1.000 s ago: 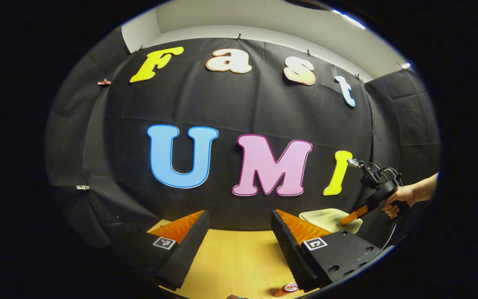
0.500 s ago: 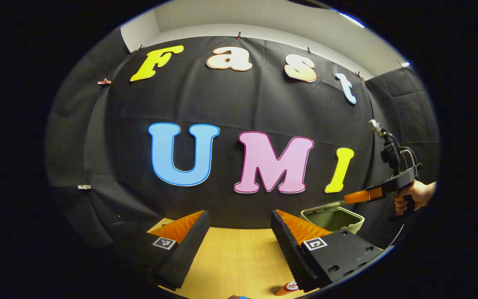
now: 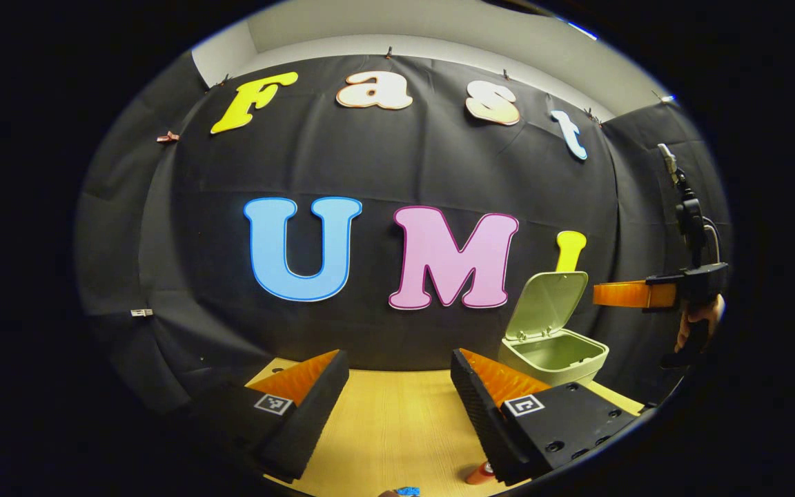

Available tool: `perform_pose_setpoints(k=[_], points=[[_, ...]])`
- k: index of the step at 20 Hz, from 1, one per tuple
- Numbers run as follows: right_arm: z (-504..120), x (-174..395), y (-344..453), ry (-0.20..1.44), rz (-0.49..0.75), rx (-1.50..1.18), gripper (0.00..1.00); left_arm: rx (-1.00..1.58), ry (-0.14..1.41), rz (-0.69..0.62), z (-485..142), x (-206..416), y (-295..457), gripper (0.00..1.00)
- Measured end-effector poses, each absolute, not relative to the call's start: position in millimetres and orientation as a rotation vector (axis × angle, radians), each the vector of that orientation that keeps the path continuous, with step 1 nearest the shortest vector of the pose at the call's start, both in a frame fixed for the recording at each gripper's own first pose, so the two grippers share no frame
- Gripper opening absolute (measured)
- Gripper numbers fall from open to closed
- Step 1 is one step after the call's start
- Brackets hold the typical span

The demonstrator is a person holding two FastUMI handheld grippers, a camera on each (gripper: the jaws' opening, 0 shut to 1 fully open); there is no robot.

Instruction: Press the lid of the desktop garbage bin to open it, pick up the crumpled paper on the desktop and throw it into the bin, then pick up the pop can on the desktop and drop it into the bin, and finally close the garbage bin lid.

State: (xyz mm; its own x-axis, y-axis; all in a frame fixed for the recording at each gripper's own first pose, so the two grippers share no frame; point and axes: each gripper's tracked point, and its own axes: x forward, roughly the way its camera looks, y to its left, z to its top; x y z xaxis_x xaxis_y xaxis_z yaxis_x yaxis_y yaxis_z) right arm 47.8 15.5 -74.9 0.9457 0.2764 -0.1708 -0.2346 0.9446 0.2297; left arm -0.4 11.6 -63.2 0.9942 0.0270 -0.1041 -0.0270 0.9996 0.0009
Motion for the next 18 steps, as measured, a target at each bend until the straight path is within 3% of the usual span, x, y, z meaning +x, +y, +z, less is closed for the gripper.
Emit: perform_pose_setpoints(k=[4, 5, 8, 9, 10, 12, 18], points=[[-81.7, 31.0, 18.3, 0.204, 0.253, 0.184, 0.62, 0.033, 0.131, 0.007, -83.4, -9.2, 11.9, 0.95], [-84.0, 27.6, 18.8, 0.206, 0.250, 0.176, 0.70, 0.037, 0.135, -0.001, -87.5, -11.8, 11.4, 0.95], [-90.5, 18.5, 23.5, 0.205, 0.256, 0.161, 0.77, 0.028, 0.140, -0.009, -94.3, -18.2, 11.2, 0.96], [-91.1, 17.4, 23.5, 0.199, 0.253, 0.157, 0.83, 0.026, 0.142, -0.008, -95.3, -18.9, 10.6, 0.96], [-90.8, 17.0, 23.7, 0.190, 0.245, 0.153, 0.94, 0.026, 0.145, -0.004, -96.2, -19.8, 10.5, 0.96], [-96.4, 16.1, 24.2, 0.186, 0.241, 0.147, 0.99, 0.024, 0.147, -0.005, -96.0, -20.1, 7.7, 0.95], [-127.9, -4.4, 32.3, 0.216, 0.237, 0.031, 0.98, 0.025, 0.205, -0.039, -127.4, -28.4, 1.1, 0.96]])
